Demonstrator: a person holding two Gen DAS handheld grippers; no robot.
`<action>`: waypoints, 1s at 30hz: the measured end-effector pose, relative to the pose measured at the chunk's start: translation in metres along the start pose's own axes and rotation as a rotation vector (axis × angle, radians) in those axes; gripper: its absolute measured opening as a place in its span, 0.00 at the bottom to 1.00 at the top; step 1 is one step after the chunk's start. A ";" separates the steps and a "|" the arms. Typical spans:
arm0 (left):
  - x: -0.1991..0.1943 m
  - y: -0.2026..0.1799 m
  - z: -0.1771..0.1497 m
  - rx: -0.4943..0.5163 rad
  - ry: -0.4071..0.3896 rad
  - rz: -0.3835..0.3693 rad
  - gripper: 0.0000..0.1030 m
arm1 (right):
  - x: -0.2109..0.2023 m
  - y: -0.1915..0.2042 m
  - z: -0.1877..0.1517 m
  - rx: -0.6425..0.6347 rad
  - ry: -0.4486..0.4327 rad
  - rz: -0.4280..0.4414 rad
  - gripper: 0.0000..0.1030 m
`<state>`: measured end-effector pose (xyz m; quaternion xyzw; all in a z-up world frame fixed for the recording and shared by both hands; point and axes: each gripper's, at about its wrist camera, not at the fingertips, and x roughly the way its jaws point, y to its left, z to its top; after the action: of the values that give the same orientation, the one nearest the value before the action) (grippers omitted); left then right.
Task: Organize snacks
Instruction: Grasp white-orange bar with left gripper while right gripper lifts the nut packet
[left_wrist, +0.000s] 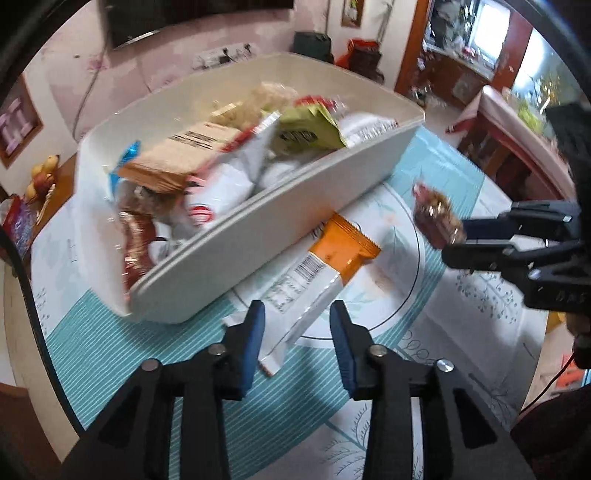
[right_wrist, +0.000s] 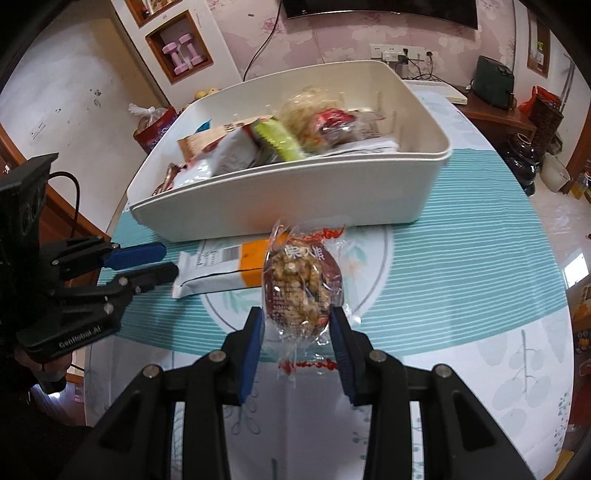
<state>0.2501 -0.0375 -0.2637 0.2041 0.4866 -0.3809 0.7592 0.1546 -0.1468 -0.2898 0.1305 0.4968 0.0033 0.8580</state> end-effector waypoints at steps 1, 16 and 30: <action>0.006 -0.003 0.002 0.015 0.019 0.004 0.36 | -0.001 -0.004 0.000 0.004 -0.001 0.001 0.35; 0.051 -0.019 0.031 0.096 0.147 0.037 0.53 | -0.014 -0.042 0.000 0.056 -0.007 -0.008 0.35; 0.067 -0.036 0.028 0.111 0.194 0.014 0.43 | -0.029 -0.056 0.009 0.082 -0.028 -0.027 0.35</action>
<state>0.2540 -0.1046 -0.3086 0.2854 0.5347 -0.3803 0.6986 0.1403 -0.2067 -0.2738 0.1587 0.4860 -0.0305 0.8589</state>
